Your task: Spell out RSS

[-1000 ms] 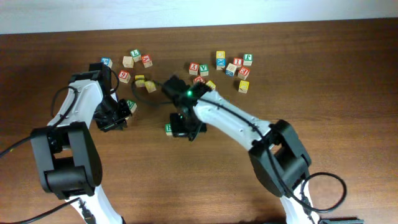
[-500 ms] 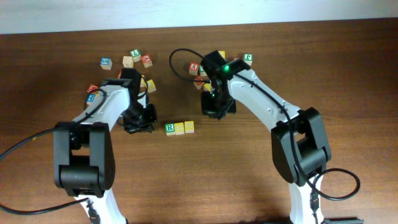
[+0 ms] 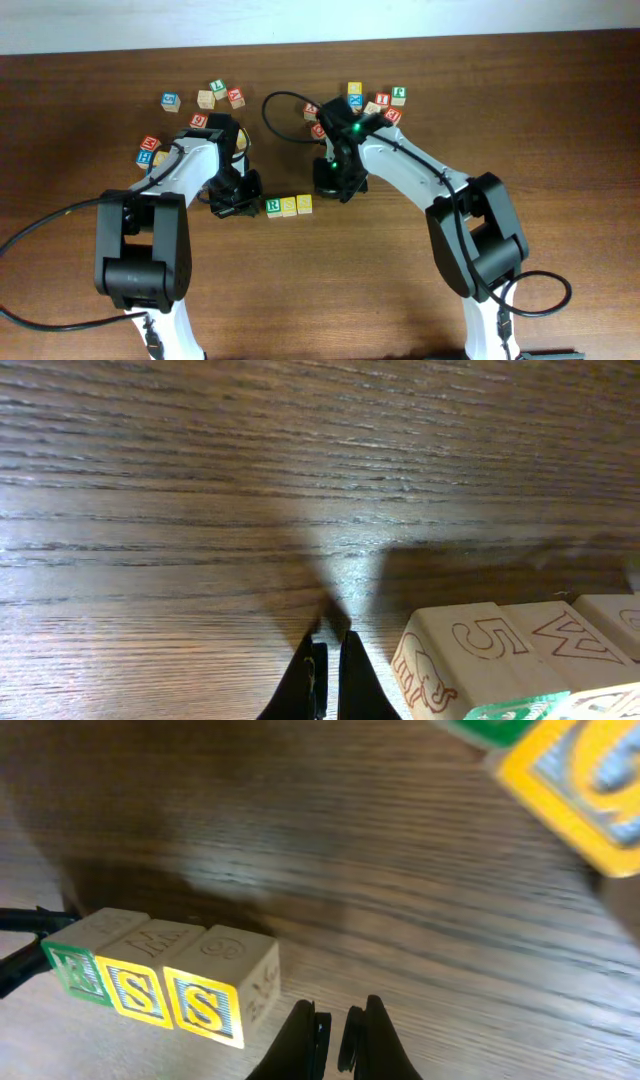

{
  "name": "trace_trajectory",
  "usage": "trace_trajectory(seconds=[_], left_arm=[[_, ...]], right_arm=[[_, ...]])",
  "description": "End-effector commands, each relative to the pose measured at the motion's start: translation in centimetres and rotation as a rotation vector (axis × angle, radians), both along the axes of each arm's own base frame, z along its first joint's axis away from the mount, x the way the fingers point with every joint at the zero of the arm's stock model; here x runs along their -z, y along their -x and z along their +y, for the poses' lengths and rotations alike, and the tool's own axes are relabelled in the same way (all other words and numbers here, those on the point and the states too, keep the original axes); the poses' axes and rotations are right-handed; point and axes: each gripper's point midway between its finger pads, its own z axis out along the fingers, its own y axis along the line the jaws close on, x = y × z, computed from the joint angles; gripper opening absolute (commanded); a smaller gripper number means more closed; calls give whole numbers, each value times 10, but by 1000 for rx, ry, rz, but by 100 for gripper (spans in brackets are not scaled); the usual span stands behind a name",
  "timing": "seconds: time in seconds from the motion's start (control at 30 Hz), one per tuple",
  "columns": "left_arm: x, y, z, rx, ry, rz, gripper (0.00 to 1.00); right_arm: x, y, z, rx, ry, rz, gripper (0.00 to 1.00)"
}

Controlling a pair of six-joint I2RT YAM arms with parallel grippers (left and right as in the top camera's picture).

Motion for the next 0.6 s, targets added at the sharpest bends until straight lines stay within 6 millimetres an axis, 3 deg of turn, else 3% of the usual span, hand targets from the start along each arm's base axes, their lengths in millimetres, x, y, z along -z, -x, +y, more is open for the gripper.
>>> trace_trajectory(seconds=[0.0,0.57], left_arm=[[5,7,-8,-14,43,35,0],[3,3,-20,-6,98,18,0]], right_arm=[[8,8,6,5,-30,28,4],[11,17,28,-21,-61,18,4]])
